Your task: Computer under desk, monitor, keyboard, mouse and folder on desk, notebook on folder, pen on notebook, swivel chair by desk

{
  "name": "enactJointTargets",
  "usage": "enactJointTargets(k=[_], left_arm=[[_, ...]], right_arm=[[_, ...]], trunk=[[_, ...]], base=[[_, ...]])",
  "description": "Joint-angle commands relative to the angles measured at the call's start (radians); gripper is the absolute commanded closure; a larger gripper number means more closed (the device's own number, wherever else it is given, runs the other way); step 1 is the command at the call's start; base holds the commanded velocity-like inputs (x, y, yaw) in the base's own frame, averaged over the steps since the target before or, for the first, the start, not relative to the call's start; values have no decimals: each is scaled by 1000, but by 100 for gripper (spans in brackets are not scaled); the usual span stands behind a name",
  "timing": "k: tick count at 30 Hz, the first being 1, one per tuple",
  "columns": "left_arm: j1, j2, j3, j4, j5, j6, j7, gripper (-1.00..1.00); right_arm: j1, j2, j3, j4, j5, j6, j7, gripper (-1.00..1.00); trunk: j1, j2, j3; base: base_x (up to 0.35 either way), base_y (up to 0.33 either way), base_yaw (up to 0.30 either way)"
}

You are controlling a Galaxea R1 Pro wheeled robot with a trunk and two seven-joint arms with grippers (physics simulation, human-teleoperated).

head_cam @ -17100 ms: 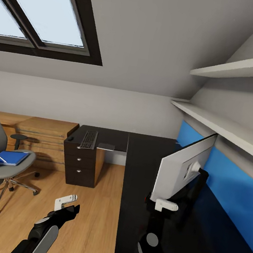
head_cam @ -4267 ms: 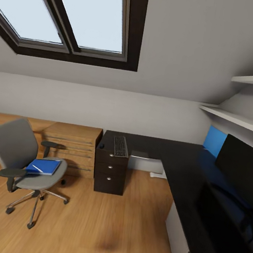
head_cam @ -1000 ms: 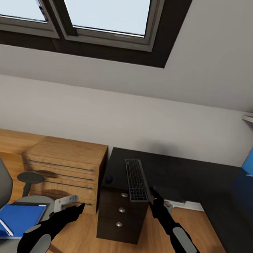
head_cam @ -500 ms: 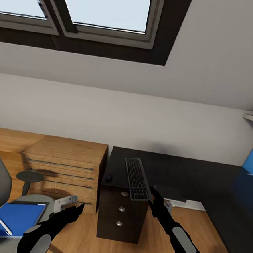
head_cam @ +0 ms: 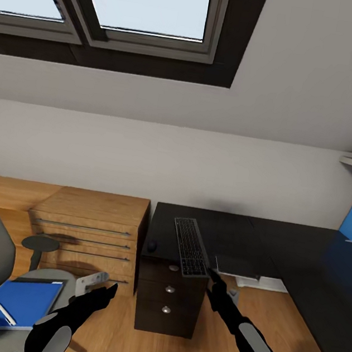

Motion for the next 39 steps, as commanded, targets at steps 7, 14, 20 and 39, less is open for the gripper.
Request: enactJointTargets(k=[7,14,20,39], left_arm=[[-1,-5,-4,-1,10,1,10,-100],[-1,-6,-30,0,10,1,14,-100],[-1,-5,-58,1,9,1,16,-100],[-1,-5,-66,1,10,1,16,-100]], right_arm=[[-3,2,3,24,-10,3,4,-100],[-3,-9,1,24,-11,4,6,-100],[-3,-10,1,24,-10,6,4,-100],[-3,-9,9,-4,16,7,26,-100]], trunk=[[27,-50,-23],[54,-99,-45],[77,-141,-64],[150,-274,-124]], base=[[0,0,0],[0,0,0],[0,0,0],[0,0,0]])
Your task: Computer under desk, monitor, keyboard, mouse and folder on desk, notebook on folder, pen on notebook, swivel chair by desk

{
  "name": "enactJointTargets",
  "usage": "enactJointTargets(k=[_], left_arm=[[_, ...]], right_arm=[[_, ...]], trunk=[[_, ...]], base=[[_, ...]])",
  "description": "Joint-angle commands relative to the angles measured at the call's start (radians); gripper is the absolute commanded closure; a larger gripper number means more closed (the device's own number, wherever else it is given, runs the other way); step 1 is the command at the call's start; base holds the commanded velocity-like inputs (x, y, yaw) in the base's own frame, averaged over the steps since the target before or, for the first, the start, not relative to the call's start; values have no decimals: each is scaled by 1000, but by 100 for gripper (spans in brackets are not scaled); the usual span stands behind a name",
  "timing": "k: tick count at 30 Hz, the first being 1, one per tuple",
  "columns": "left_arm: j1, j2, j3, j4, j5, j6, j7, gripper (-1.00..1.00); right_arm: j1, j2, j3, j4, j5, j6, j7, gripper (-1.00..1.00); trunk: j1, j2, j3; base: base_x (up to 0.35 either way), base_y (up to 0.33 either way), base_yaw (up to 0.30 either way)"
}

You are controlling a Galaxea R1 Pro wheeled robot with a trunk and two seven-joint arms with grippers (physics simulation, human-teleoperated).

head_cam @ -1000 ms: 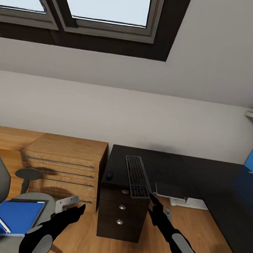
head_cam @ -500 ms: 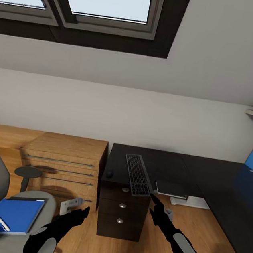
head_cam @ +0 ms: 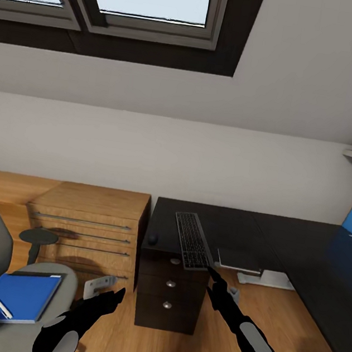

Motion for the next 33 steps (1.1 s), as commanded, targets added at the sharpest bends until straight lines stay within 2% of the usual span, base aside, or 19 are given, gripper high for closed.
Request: enactJointTargets(k=[1,13,22,28,33], left_arm=[[-1,1,-2,-1,11,1,10,-100],[-1,1,-2,13,12,1,10,-100],[0,3,0,11,13,-1,10,-100],[24,4,1,-4,37,-3,10,-100],[27,5,1,-9,41,-3,10,-100]], right_arm=[[-1,-1,6,-8,-10,3,3,-100],[-1,2,7,-27,-9,-2,2,-100],[-1,2,3,-4,-7,-22,-7,-100],[-1,0,3,22,-7,-60,-14,-100],[-2,0,2,36,-7,-63,-25,-100]], trunk=[[4,-8,-4],[50,-92,-42],[84,-155,-70],[107,-197,-89],[127,-232,-105]], base=[[0,0,0],[0,0,0],[0,0,0],[0,0,0],[0,0,0]])
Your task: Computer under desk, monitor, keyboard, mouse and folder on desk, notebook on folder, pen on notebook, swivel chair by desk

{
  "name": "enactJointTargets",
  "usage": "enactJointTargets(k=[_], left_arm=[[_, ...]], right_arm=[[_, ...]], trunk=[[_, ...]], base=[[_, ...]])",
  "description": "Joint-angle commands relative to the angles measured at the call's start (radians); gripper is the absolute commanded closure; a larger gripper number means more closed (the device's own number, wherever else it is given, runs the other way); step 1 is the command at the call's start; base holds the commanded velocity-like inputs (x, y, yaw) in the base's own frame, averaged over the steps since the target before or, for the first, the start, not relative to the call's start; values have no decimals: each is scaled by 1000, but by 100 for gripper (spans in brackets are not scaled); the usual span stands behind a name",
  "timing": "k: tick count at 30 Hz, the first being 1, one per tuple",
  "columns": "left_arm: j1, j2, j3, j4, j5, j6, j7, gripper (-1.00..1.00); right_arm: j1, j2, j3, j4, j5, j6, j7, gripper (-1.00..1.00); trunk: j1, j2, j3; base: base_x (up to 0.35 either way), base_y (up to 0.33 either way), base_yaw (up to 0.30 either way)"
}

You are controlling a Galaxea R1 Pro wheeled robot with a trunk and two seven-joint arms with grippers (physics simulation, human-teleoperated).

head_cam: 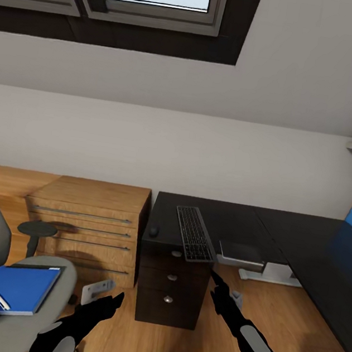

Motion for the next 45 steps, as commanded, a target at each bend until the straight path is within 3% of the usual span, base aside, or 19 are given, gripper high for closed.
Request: enactJointTargets(k=[1,8,13,15,16,17,21,36,39,45], left_arm=[[-1,2,-2,-4,11,1,10,-100],[5,4,-1,-34,18,1,10,-100],[50,29,-1,-95,74,2,5,-100],[51,30,-1,-96,77,3,3,-100],[51,31,-1,-96,78,3,2,-100],[52,32,-1,-96,79,4,1,-100],[52,32,-2,-94,80,5,1,-100],[52,31,-9,-91,78,6,2,-100],[52,31,-42,-89,76,6,2,-100],[52,31,-49,-89,76,6,2,-100]], right_arm=[[-1,-1,5,2,-11,2,1,-100],[-3,-3,5,18,-11,1,-9,-100],[-7,-2,5,65,-12,7,-32,-100],[-13,0,4,64,-13,8,-46,-100],[-22,2,4,64,-15,8,-65,-100],[-42,6,2,64,-31,6,-140,-100],[-51,13,3,53,-59,4,-183,-100],[-52,16,3,31,-60,2,-182,-100],[-52,16,3,32,-59,2,-183,-100],[-52,16,3,33,-59,2,-184,-100]], trunk=[[4,-8,-4],[31,-57,-26],[42,-78,-36],[42,-78,-36],[42,-78,-36],[42,-78,-36],[42,-78,-36],[42,-78,-36],[42,-78,-36],[42,-78,-36]], base=[[0,0,0],[0,0,0],[0,0,0],[0,0,0],[0,0,0],[0,0,0],[29,0,0],[114,0,0],[63,0,0],[146,0,0]])
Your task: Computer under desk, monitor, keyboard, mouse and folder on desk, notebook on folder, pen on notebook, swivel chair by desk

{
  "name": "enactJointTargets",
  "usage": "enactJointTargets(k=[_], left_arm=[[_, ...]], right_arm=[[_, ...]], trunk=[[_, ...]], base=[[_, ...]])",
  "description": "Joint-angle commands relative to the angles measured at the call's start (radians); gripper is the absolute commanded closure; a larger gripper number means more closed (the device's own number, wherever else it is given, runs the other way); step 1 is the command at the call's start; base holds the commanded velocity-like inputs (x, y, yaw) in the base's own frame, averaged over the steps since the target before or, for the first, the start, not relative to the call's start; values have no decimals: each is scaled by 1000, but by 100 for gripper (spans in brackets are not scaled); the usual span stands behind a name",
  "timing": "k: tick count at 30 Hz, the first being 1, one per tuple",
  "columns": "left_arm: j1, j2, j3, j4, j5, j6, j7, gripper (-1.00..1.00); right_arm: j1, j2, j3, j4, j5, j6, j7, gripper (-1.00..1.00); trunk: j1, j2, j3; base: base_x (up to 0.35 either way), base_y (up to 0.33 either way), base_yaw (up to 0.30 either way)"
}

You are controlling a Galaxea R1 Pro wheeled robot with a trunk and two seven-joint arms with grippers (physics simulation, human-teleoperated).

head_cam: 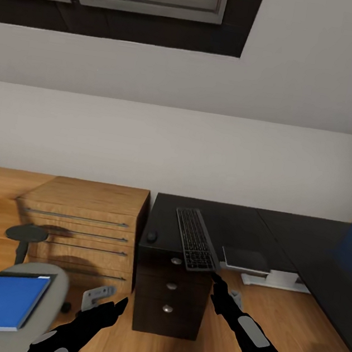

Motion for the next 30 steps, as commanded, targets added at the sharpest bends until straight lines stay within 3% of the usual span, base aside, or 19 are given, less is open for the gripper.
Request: enactJointTargets(k=[1,30], left_arm=[[-1,1,-2,-2,10,1,10,-100],[-1,1,-3,-2,13,1,10,-100]], right_arm=[[-1,-1,5,1,-9,1,3,-100],[-1,-1,5,1,-9,1,2,-100]], trunk=[[0,0,-1],[0,0,-1]], base=[[210,0,0],[82,10,0]])
